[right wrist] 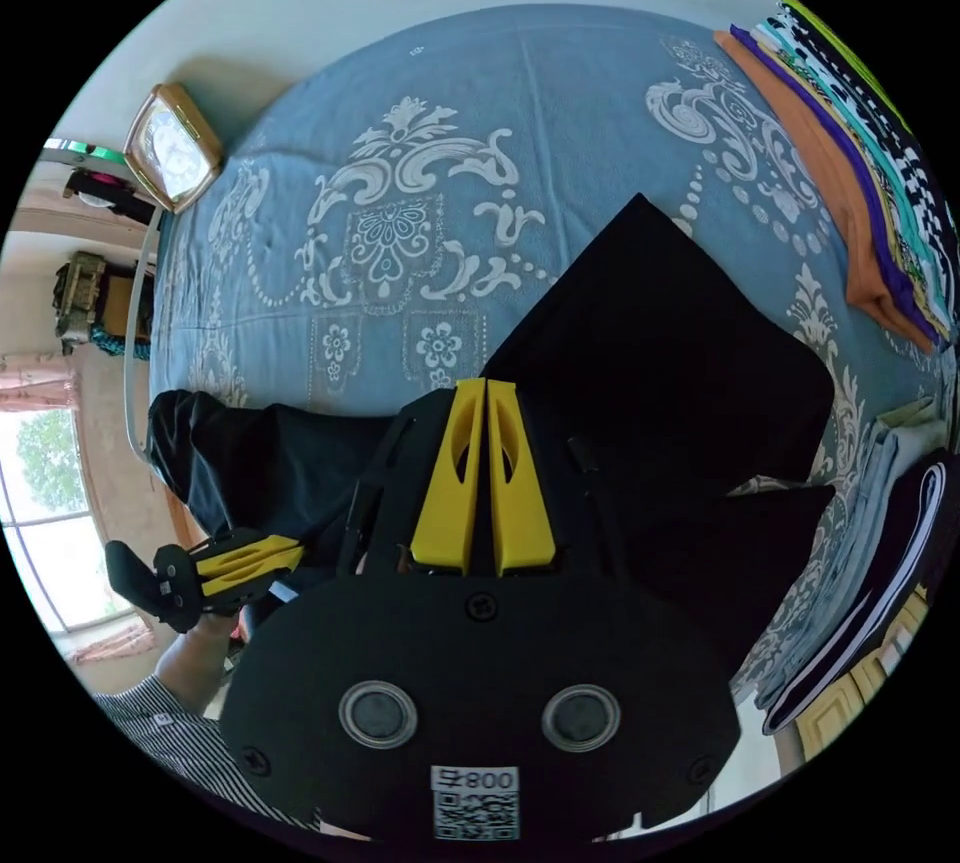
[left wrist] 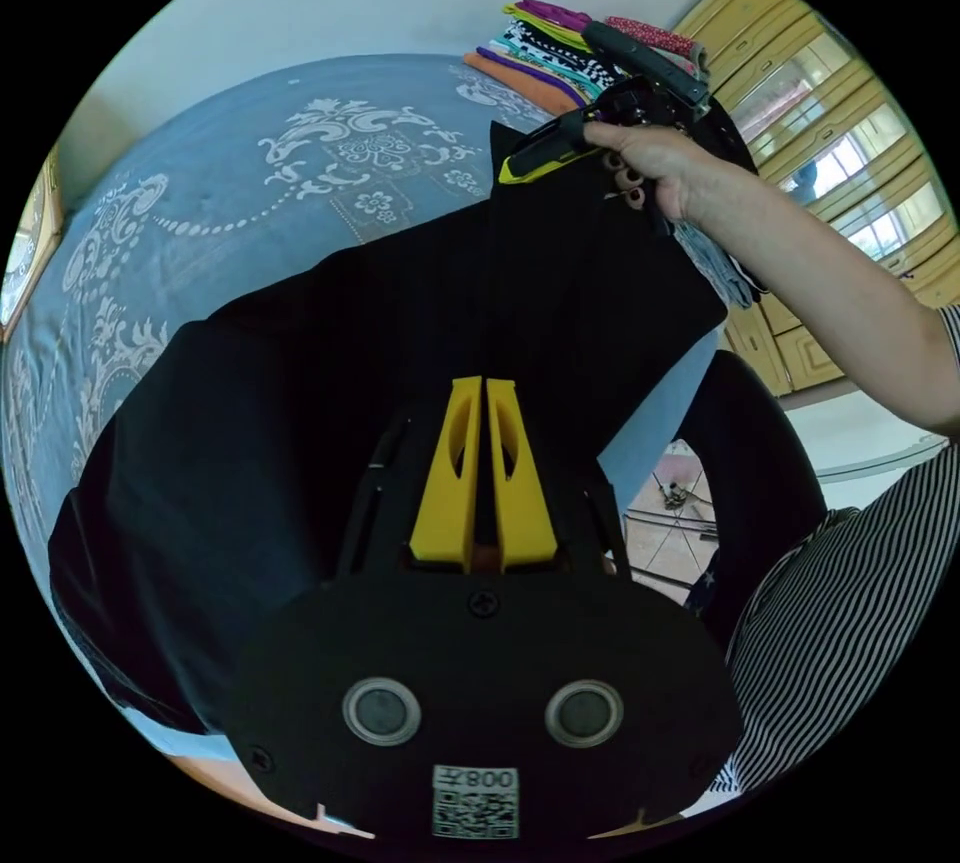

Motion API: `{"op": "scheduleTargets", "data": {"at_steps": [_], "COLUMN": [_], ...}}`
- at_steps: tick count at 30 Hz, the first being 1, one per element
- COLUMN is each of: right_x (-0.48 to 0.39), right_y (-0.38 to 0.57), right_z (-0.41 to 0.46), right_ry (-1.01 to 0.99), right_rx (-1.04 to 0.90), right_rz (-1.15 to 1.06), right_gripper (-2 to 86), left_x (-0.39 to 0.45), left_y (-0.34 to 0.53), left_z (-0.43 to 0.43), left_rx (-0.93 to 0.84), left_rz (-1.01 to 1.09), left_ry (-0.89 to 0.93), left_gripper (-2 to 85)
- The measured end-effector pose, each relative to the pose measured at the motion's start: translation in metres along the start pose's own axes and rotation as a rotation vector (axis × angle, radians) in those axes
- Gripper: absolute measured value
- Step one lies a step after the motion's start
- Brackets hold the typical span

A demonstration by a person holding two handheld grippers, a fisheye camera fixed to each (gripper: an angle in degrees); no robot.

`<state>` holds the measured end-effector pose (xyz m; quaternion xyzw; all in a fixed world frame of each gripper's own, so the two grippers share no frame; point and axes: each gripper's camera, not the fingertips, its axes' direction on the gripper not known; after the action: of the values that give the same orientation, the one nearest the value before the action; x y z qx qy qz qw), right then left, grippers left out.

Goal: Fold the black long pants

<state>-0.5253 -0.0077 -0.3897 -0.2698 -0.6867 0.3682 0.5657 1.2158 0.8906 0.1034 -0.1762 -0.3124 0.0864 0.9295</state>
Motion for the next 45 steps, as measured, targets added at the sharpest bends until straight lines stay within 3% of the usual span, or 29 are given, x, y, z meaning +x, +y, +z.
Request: {"op": "scheduleTargets", "data": {"at_steps": [14,23,31,37,45], "right_x": [0.091,0.131,0.141,0.151,0.152], "right_y": [0.162,0.268,0.318,0.353,0.39], "right_z": [-0.103,-0.085,-0.084,-0.063,-0.076], "right_ry": [-0.2,-0.191,-0.208,-0.105,-0.133], "right_rx": [0.23,0.155,0.164,0.115,0.162], "right_rz": [-0.094,-0.075,-0.095,-0.078,-0.078], "right_gripper": [0.0,0.0,0.0,0.1,0.9], "left_x": [0.113,0.174,0.207,0.219,0.219], "left_y": [-0.042,-0.07,-0.094,-0.113,-0.129], "left_z": [-0.128,-0.162,-0.21,-0.23,-0.298], "left_rx": [-0.005,-0.19,-0.263,-0.344,-0.286], "left_rz": [0.208,0.302,0.3,0.252,0.115], "left_ry": [-0.028,-0.11,-0.141,-0.155,-0.054], "left_gripper": [0.5,0.5,0.6,0.8,1.5]}}
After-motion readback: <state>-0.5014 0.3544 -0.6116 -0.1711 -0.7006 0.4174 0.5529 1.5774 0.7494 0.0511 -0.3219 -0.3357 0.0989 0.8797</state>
